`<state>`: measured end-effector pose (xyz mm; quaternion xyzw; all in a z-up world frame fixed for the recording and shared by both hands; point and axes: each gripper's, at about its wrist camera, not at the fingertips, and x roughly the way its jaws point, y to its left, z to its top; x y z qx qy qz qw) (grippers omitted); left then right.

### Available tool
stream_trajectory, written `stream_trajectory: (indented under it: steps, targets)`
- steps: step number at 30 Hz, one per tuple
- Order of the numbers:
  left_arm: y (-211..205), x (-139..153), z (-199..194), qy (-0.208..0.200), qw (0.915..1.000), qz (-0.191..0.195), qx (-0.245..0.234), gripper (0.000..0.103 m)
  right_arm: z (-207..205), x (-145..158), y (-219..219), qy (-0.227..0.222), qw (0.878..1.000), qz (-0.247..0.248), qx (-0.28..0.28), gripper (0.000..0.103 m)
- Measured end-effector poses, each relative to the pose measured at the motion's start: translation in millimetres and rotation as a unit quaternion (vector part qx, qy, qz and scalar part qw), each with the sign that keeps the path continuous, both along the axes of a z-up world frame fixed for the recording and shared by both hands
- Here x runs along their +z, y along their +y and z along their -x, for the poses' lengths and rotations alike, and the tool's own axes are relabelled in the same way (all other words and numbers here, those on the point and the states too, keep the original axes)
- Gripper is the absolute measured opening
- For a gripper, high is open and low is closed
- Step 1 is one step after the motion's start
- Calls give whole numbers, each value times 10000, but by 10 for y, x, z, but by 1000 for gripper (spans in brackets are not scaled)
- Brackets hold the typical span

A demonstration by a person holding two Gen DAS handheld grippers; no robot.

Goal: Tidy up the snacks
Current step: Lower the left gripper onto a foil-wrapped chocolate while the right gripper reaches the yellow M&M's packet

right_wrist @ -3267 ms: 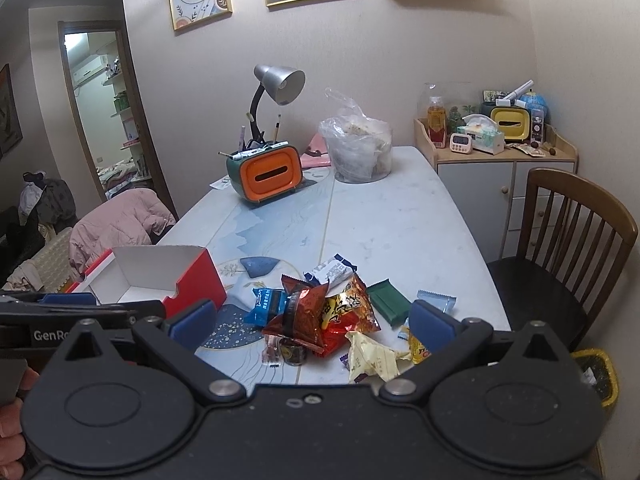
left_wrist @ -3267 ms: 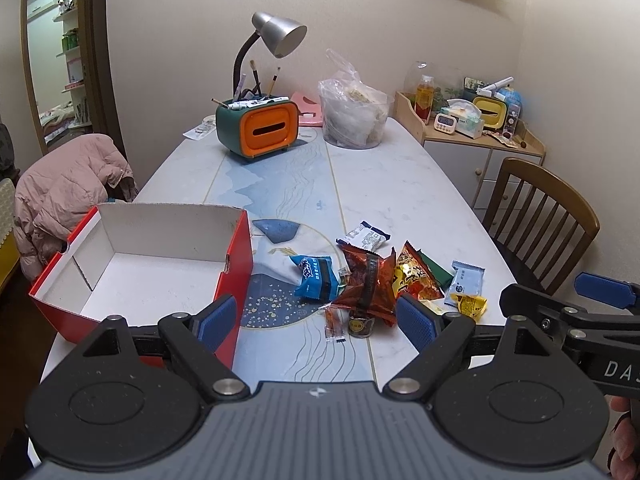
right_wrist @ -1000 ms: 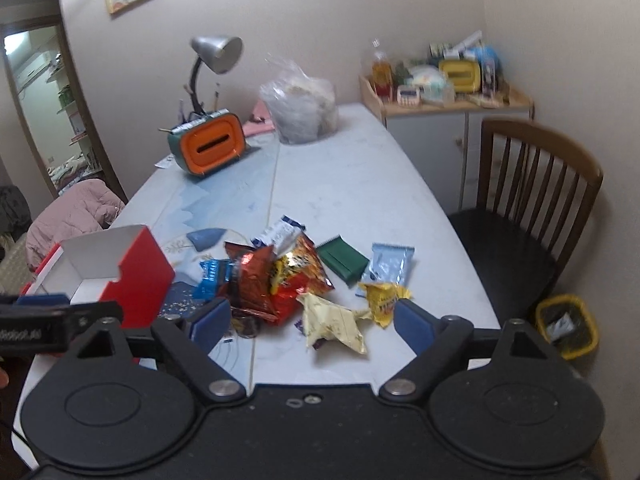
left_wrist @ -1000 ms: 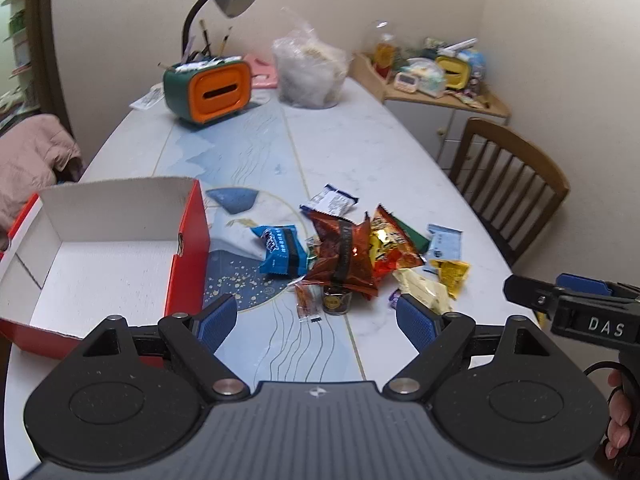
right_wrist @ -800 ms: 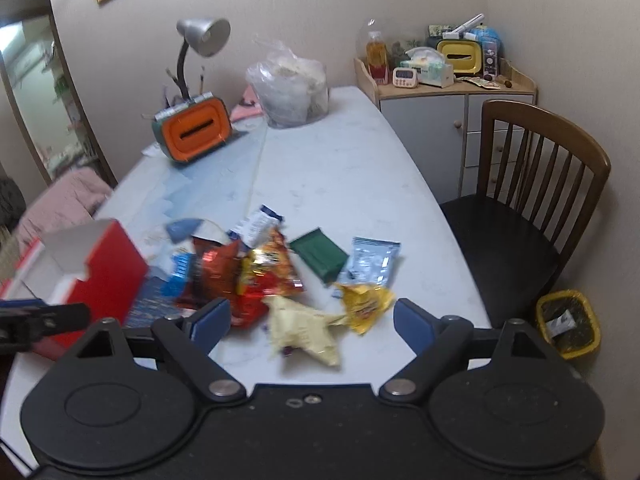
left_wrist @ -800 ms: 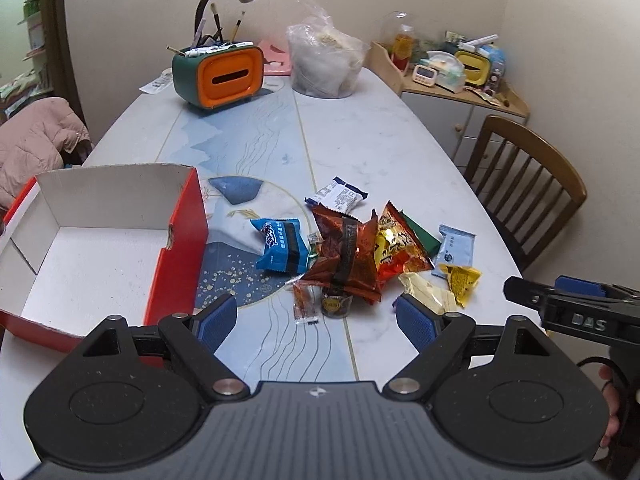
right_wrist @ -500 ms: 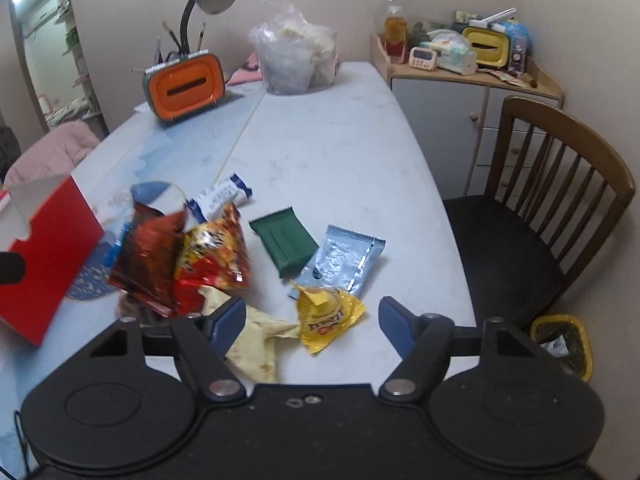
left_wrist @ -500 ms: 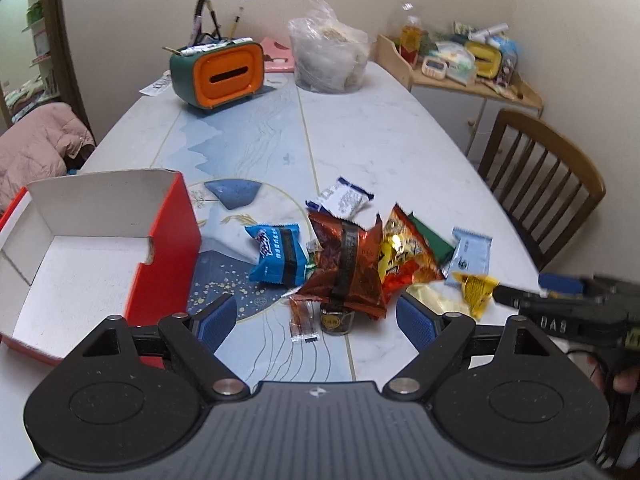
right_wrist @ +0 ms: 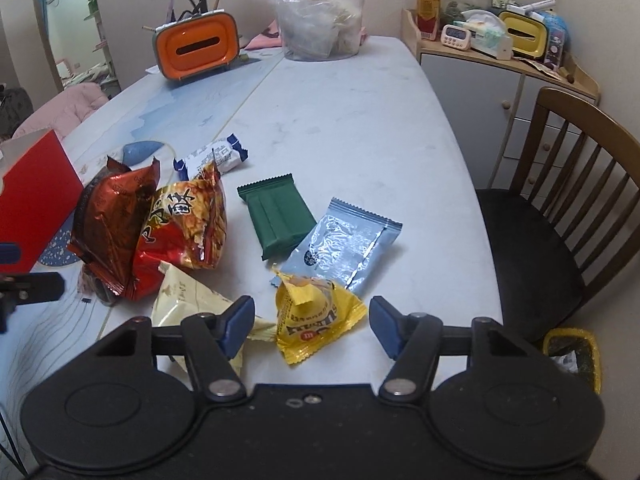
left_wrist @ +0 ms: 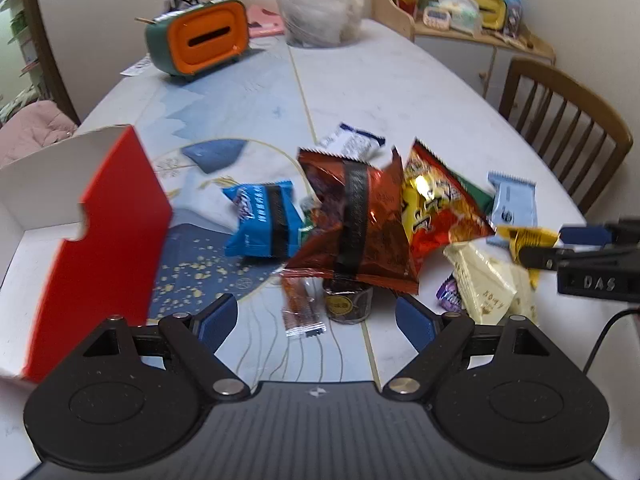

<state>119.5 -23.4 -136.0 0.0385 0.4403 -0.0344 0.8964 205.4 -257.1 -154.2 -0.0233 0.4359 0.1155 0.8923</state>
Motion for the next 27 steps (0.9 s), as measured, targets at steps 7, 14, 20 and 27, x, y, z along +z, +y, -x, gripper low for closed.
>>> stream_trajectory:
  steps: [7, 14, 20, 27]
  targets:
    - [-135, -173, -97, 165, 9998, 82, -45, 67, -65, -45, -10, 70, 10000, -36, 24, 58]
    - [-246, -267, -189, 194, 9998, -53, 9, 55, -136, -102, 4, 124, 9999, -14, 41, 52]
    - [-272, -275, -214, 200, 9997, -79, 76, 41, -140, -130, 16, 128, 9999, -8, 104, 45]
    - [-248, -265, -218, 237, 9995, -40, 200, 33, -112, -121, 21, 114, 9998, -26, 134, 40]
